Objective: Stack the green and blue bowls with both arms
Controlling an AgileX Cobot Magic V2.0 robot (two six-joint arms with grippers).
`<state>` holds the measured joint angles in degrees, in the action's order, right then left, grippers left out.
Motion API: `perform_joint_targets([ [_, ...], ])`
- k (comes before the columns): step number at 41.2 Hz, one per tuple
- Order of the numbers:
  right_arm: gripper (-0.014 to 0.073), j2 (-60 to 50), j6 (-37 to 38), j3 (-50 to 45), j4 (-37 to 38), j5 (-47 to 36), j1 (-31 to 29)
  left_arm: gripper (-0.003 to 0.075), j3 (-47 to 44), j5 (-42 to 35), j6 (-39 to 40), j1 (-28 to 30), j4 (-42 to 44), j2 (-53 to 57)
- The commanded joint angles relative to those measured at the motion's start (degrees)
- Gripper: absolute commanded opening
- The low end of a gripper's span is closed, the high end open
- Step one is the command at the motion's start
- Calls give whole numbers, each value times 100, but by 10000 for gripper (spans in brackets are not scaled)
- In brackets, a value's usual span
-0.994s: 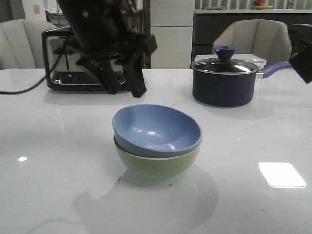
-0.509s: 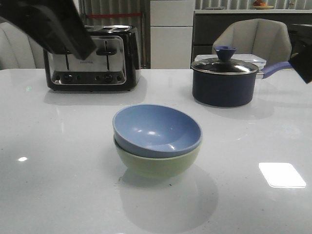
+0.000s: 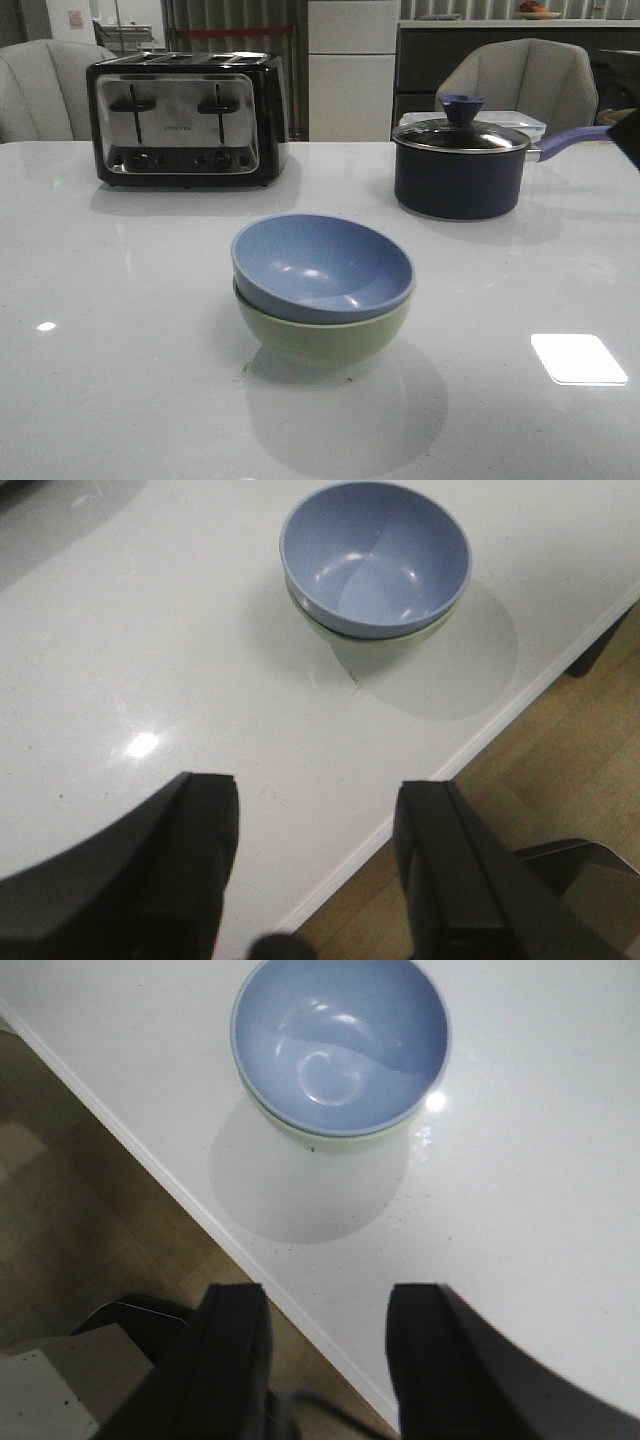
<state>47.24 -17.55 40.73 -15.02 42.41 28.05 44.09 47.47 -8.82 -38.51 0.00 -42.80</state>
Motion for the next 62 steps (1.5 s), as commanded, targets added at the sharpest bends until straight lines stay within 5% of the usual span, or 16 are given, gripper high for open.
perform_joint_targets([
  [1, 358, -228, 41, 140, 15, -114, -196, 421, 87, -406, 43, -42, 47, 328],
  [13, 309, -619, 45, 73, 15, -11, -332, 412, 87, -406, 54, -42, 35, 405],
  [25, 60, -619, 45, 49, 10, 40, -332, 146, 87, -428, 54, -42, 0, 405],
  [28, 55, -619, 45, 49, 10, 35, -332, 88, 87, -428, 54, -42, 0, 405],
  [55, 55, -619, 45, 49, 10, 80, -332, 93, 31, -492, 54, -42, -57, 509],
  [62, 55, -619, 45, 49, 10, 72, -332, 93, -536, -1222, 54, 812, 270, 1163],
])
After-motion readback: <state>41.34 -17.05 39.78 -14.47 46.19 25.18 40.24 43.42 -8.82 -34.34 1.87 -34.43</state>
